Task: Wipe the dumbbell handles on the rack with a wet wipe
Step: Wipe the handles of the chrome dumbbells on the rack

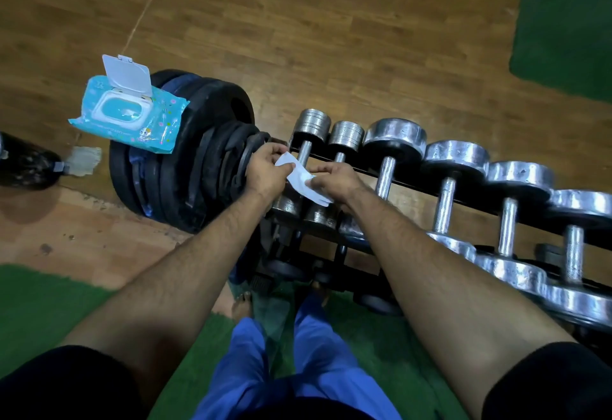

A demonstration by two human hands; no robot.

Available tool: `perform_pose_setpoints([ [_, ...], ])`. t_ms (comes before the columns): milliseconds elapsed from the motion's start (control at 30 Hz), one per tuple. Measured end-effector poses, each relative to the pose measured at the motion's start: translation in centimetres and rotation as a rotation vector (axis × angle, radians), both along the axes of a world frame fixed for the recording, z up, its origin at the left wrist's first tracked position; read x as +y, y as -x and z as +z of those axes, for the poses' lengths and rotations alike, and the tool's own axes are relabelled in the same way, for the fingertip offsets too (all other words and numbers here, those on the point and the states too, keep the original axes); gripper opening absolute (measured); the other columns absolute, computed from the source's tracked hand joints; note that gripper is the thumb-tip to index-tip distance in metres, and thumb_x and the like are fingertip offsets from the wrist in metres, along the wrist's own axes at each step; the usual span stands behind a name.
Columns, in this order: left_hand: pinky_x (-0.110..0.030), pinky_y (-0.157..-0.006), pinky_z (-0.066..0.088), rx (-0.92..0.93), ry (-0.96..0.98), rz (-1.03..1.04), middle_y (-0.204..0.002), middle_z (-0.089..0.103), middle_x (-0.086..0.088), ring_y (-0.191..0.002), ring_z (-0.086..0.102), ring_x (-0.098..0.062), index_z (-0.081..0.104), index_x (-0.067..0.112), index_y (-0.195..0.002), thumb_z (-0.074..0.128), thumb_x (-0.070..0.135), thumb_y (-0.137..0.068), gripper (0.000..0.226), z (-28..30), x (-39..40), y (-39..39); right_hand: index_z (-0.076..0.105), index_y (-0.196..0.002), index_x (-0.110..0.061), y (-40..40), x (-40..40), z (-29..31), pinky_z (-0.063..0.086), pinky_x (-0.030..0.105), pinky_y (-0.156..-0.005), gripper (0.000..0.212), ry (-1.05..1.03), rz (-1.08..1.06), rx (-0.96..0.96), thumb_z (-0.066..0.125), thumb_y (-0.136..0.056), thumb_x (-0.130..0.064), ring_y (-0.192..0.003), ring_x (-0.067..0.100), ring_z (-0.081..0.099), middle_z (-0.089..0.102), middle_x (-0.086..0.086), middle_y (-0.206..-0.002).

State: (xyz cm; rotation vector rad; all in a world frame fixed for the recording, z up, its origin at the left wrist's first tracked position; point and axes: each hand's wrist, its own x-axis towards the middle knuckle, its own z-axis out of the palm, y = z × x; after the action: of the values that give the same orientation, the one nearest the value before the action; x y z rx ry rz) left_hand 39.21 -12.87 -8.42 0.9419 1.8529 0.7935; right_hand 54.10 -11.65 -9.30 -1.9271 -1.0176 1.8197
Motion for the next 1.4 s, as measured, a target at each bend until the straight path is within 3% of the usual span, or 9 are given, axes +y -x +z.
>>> perform_pose_setpoints([
  [100,-0.031,-0.077,0.055,0.133,-0.019,0.034,-0.092,0.065,0.002,-0.085,0.065,-0.018,0.064,0.016,-0.103,0.07,0.009,-0.08,0.025,-0.5,-0.6,0.2,0.071,-0.079,-0.016,0.1,1.0,-0.2,0.046,0.02,-0.058,0.011,-0.155,-0.029,-0.144,0.074,-0.078,-0.006,-0.07,0.014,0.061,0.066,-0.003,-0.073],
  [200,-0.029,-0.081,0.051,0.335,-0.038,-0.04,-0.099,0.062,-0.001,-0.086,0.063,-0.019,0.066,0.016,-0.103,0.066,0.014,-0.08,0.023,-1.2,-2.0,0.3,0.066,-0.08,-0.022,0.5,1.9,0.0,0.043,0.021,-0.058,0.008,-0.428,0.036,-0.269,0.071,-0.078,-0.016,-0.065,0.004,0.055,0.061,-0.013,-0.071],
  [300,-0.036,-0.087,0.051,0.474,-0.029,-0.161,-0.103,0.062,-0.007,-0.097,0.061,-0.025,0.068,0.013,-0.108,0.064,0.019,-0.082,0.027,-2.3,-3.4,0.0,0.064,-0.088,-0.024,1.5,2.2,-1.2,0.047,0.029,-0.067,0.012,-0.648,0.321,-0.37,0.062,-0.082,-0.013,-0.075,0.011,0.057,0.063,-0.009,-0.083],
  [433,-0.042,-0.091,0.05,0.556,-0.005,-0.214,-0.109,0.063,-0.01,-0.104,0.058,-0.029,0.069,0.012,-0.114,0.062,0.025,-0.087,0.031,-3.1,-4.3,-0.6,0.07,-0.116,-0.025,2.2,1.9,-2.8,0.05,0.034,-0.085,0.036,-0.672,0.822,-0.492,0.06,-0.083,-0.015,-0.104,0.023,0.059,0.062,-0.001,-0.108],
  [667,-0.035,-0.093,0.047,0.574,-0.019,-0.21,-0.116,0.062,-0.007,-0.109,0.057,-0.025,0.066,0.011,-0.12,0.062,0.024,-0.09,0.032,-3.4,-5.0,-1.0,0.072,-0.112,-0.014,1.2,3.2,-2.6,0.049,0.038,-0.087,0.028,-0.78,1.234,-0.461,0.055,-0.091,-0.024,-0.106,0.025,0.058,0.059,0.005,-0.114],
  [933,-0.031,-0.086,0.048,0.56,-0.051,-0.198,-0.111,0.062,-0.003,-0.104,0.057,-0.022,0.069,0.013,-0.115,0.064,0.024,-0.089,0.029,-3.8,-5.3,-0.6,0.067,-0.123,-0.022,1.0,3.9,-4.1,0.042,0.044,-0.101,0.038,-1.065,1.459,-0.472,0.06,-0.087,-0.028,-0.123,0.024,0.053,0.066,-0.004,-0.124],
  [1000,-0.029,-0.085,0.048,0.537,-0.059,-0.173,-0.112,0.062,-0.002,-0.105,0.057,-0.02,0.068,0.013,-0.117,0.065,0.025,-0.089,0.03,-3.7,-5.6,-0.9,0.067,-0.124,-0.017,0.7,4.3,-4.6,0.044,0.045,-0.102,0.041,-1.11,1.497,-0.432,0.049,-0.09,-0.03,-0.122,0.025,0.057,0.068,0.0,-0.123],
  [1167,-0.032,-0.088,0.047,0.553,-0.047,-0.096,-0.114,0.063,-0.008,-0.108,0.057,-0.024,0.065,0.004,-0.116,0.068,0.031,-0.088,0.039,-3.5,-6.5,-2.3,0.069,-0.12,-0.025,0.8,6.2,-4.6,0.037,0.039,-0.108,0.031,-1.235,1.646,-0.519,0.057,-0.091,-0.03,-0.118,0.021,0.058,0.069,-0.006,-0.12],
  [1400,-0.025,-0.097,0.043,0.506,-0.02,-0.098,-0.124,0.064,-0.006,-0.118,0.057,-0.02,0.064,0.004,-0.125,0.071,0.032,-0.088,0.046,-3.3,-6.1,-1.8,0.064,-0.128,-0.027,0.2,5.5,-5.1,0.028,0.044,-0.113,0.033,-1.272,1.576,-0.673,0.057,-0.096,-0.03,-0.136,0.023,0.045,0.063,-0.009,-0.133],
])
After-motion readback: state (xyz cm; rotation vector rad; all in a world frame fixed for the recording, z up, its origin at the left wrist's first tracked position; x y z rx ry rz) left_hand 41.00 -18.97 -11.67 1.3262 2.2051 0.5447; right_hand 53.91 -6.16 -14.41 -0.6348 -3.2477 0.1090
